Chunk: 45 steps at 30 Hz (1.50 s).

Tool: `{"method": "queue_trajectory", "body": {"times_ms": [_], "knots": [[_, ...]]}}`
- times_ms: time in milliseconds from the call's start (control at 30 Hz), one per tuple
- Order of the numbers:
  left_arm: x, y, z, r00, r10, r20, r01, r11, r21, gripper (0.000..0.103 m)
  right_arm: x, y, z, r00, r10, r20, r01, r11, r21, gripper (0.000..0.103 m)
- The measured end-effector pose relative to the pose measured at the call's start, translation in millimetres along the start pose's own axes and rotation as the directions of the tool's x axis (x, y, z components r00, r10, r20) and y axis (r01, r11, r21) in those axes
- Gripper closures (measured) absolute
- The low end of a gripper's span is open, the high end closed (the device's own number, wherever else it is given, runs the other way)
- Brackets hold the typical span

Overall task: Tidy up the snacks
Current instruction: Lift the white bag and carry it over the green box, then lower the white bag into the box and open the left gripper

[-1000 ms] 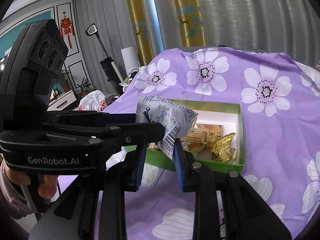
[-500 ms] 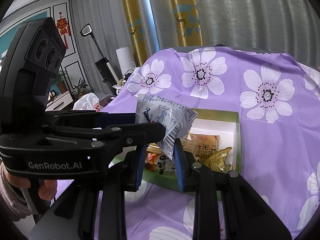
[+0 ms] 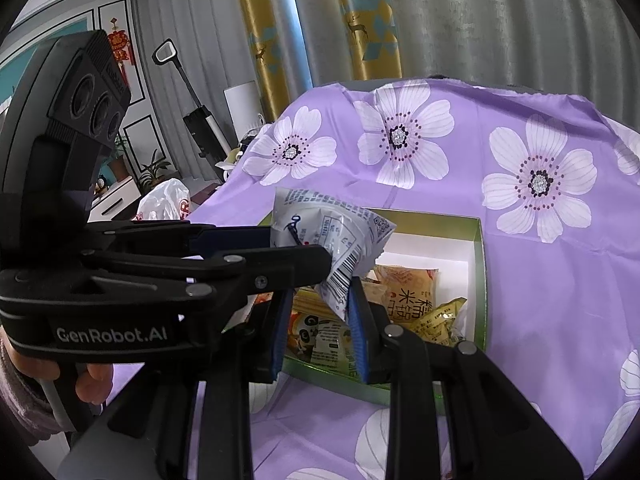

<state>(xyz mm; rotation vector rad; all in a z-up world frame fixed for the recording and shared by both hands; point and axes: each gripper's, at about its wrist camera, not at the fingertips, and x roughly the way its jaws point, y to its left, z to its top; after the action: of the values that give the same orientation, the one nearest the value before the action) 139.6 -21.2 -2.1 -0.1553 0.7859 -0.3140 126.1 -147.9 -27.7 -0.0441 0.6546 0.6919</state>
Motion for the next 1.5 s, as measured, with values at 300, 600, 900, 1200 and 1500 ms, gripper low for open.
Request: {"method": "queue_trajectory", "body": {"times_ms": [300, 600, 900, 1200, 1500], "knots": [[11.5, 7.9, -0.1, 1.000, -0.001, -0.019, 0.000, 1.000, -0.017, 0.059, 12.6, -3.6, -0.3, 1.000, -0.004, -0.028, 0.004, 1.000, 0.002, 0.075], [23.4, 15.9, -1.7, 0.999, 0.001, -0.043, -0.002, 1.000, -0.029, 0.059, 25.3, -7.6, -1.4, 0.998, -0.007, -0.060, 0.007, 1.000, 0.009, 0.075], [32.5, 22.2, -1.5, 0.998, -0.001, -0.064, -0.002, 0.999, -0.038, 0.059, 35.0, -9.9, -1.9, 0.996, -0.017, -0.090, 0.017, 1.000, 0.009, 0.075], [40.2, 27.2, -2.9, 0.996, 0.004, -0.084, -0.008, 0.999, -0.049, 0.059, 43.4, -11.3, -2.7, 0.993, -0.020, -0.119, 0.021, 1.000, 0.012, 0.075], [46.2, 31.2, -3.9, 0.994, 0.011, -0.110, -0.018, 0.998, -0.058, 0.059, 51.4, -12.0, -1.8, 0.988, -0.022, -0.153, 0.025, 1.000, 0.015, 0.074]]}}
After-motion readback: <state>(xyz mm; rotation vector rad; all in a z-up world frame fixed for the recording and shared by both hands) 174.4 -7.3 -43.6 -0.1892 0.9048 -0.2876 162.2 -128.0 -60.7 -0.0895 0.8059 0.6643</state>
